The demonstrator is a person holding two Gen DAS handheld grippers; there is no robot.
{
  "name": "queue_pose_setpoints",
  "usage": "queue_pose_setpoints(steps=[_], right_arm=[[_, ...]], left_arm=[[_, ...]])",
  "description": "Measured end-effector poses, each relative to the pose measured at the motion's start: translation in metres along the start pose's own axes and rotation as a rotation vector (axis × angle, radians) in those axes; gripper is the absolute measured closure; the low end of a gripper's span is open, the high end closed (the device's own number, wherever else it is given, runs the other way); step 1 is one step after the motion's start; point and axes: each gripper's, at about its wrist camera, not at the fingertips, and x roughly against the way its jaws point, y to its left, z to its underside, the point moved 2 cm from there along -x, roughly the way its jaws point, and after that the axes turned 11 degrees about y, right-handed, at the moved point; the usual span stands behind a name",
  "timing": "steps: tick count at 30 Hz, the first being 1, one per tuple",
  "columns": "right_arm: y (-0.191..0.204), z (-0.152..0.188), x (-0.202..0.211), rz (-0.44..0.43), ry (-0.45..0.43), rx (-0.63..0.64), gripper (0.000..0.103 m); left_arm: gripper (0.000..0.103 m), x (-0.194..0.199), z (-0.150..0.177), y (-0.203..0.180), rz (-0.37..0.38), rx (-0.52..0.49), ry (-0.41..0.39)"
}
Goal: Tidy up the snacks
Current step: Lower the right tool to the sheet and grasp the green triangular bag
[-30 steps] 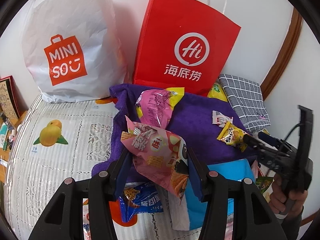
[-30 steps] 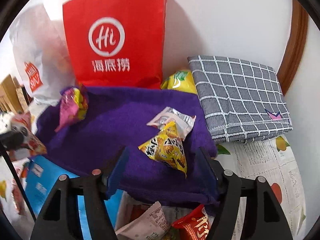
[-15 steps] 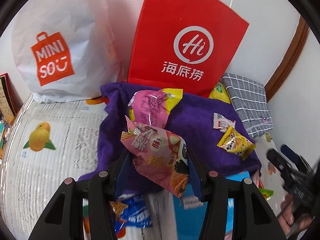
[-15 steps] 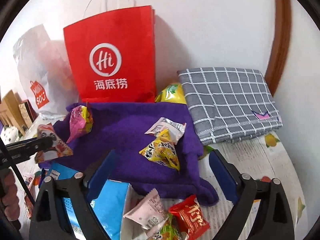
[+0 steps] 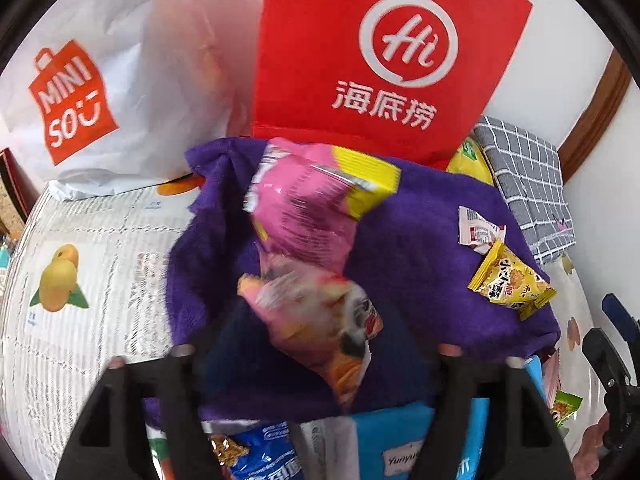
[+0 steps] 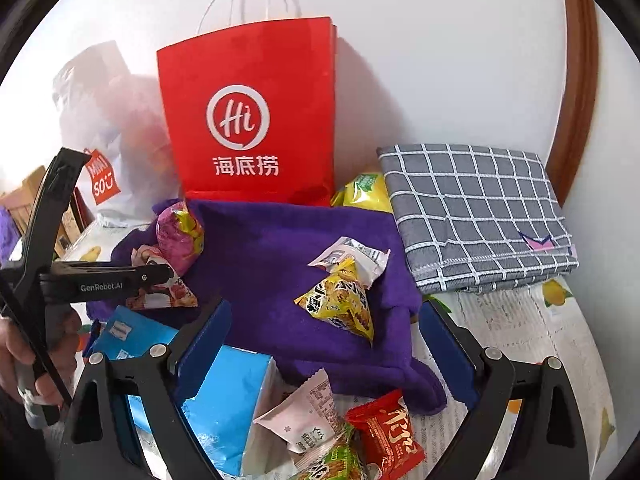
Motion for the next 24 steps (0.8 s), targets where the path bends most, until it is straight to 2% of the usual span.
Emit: queue_pose_setpoints(steps=[6, 12, 15, 21, 24], right_arm=[[-0.011, 0.0, 0.009, -0.102, -0.035, -0.043, 0.009], [-0.022, 0.003, 0.033, -0.049, -0.061, -0.058, 0.009], [-0.033, 0.014, 0.05, -0.02, -0.066, -0.092, 0.009], [-0.043, 0.053, 0.056, 0.037, 0.018, -0.131, 0.01], [-0.038, 0.073, 0.045, 0.028, 0.078, -0.126, 0.017]], left_arm=[[0.024, 0.03, 0.013, 0.012, 0.03, 0.025, -0.064], [0.024, 0.059, 0.038, 0.035, 0.061, 0.06, -0.118], [0.024, 0.066, 0.049, 0.039, 0.034, 0.042, -0.138], [0.024, 0.068, 0.065, 0.042, -0.065, -0.003, -0.157], [0.024, 0.072, 0.07, 0.041, -0.112, -0.029, -0.174]])
